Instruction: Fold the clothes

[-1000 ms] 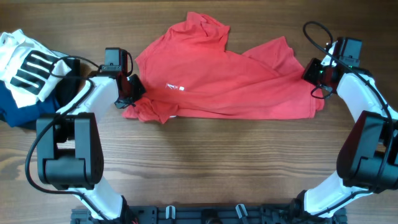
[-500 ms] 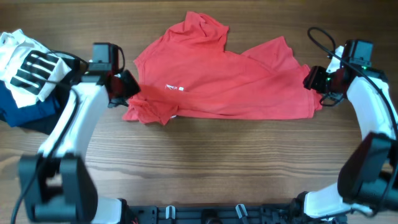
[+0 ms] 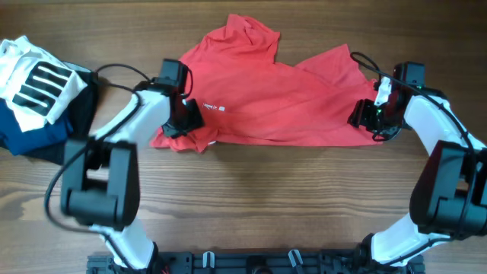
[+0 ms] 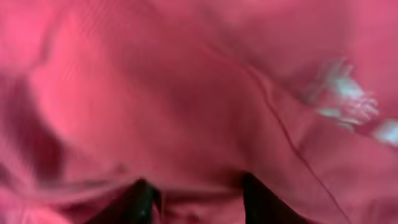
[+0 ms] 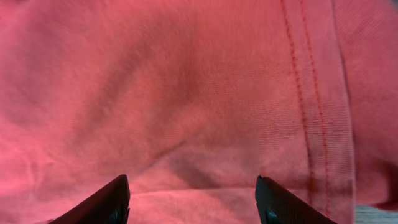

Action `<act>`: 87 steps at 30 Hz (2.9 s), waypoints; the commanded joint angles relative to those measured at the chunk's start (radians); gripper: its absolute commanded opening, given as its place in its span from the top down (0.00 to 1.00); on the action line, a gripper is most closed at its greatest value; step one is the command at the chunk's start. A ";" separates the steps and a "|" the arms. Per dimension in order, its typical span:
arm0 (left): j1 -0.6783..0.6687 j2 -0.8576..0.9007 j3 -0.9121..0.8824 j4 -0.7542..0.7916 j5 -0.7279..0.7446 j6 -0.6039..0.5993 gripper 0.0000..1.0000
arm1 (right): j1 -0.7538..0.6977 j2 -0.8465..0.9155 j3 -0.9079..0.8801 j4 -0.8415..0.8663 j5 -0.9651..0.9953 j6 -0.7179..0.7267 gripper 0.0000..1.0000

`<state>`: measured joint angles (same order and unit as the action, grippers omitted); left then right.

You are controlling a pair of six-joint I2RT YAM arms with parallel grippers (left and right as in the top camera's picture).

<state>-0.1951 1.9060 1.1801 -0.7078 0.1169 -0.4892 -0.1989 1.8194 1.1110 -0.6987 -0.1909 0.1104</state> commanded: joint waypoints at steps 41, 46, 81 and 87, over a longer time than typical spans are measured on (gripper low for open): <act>0.071 0.094 0.406 0.074 0.024 0.364 0.00 | -0.038 -0.452 -0.007 -0.332 0.077 0.063 0.21; 0.070 0.288 0.487 0.157 0.024 0.429 0.02 | -0.038 -0.452 -0.007 -0.334 0.078 0.053 0.21; 0.180 0.057 0.486 -0.480 0.216 0.167 0.96 | 0.122 0.240 0.336 0.233 -0.125 -0.080 0.18; 0.171 0.057 0.486 -0.542 0.212 0.167 0.96 | 0.203 0.351 0.338 0.428 -0.107 -0.015 0.19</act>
<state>-0.0200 1.9835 1.6653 -1.2285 0.3130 -0.3061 -0.0292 2.1265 1.4303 -0.3206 -0.2916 0.0509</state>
